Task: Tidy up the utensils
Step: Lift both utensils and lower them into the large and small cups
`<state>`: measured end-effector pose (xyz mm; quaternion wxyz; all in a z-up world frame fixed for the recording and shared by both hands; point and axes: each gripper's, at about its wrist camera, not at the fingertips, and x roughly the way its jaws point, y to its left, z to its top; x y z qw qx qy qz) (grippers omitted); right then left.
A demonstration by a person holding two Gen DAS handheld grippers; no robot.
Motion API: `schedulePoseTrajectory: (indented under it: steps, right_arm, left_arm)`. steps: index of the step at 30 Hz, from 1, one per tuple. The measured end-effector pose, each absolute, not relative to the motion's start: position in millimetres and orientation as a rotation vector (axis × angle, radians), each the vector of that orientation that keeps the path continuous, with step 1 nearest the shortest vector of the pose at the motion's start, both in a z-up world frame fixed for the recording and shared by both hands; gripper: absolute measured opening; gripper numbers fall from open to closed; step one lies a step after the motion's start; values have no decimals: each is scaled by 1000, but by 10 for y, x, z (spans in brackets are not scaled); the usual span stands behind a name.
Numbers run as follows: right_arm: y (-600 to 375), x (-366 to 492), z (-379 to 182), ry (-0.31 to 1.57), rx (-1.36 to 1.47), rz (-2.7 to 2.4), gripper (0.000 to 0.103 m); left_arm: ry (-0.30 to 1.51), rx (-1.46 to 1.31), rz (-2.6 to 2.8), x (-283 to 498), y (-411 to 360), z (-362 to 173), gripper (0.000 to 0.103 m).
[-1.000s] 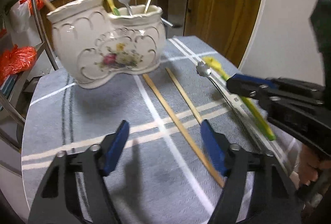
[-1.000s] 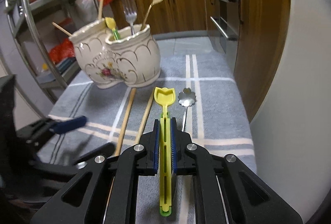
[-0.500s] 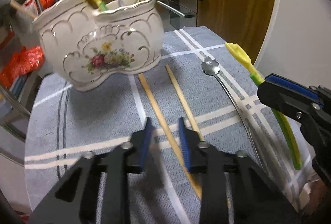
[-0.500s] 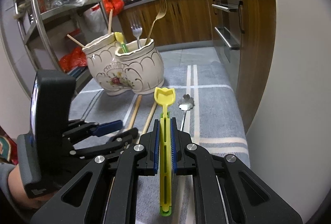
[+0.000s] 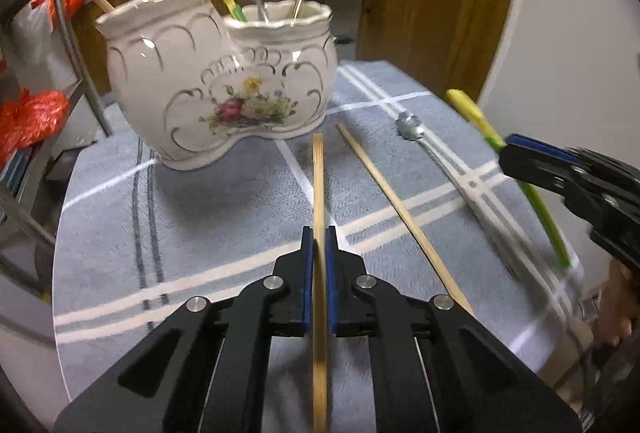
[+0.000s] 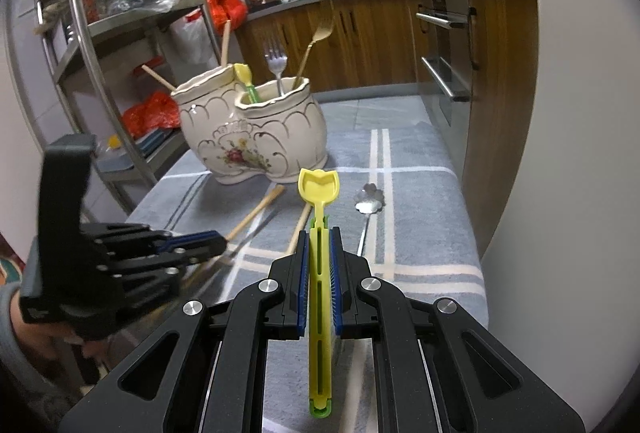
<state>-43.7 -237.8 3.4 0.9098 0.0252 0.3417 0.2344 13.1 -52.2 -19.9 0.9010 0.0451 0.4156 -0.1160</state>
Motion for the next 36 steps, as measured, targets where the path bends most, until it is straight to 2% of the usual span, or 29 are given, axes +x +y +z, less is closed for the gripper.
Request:
schedulePoseTrajectory:
  steps: [14,26,36]
  right_arm:
    - [-2095,-401,269,630,15,479,11]
    - [-1809,-67,619,535,5,493,11]
    - [-1631,313,928,420,58,482,11]
  left_arm:
    - [533,120,-350,-363,19,213,6]
    - [329,42,-405,-137,406,822,6]
    - [209,-44,-431,346,778,1446,6]
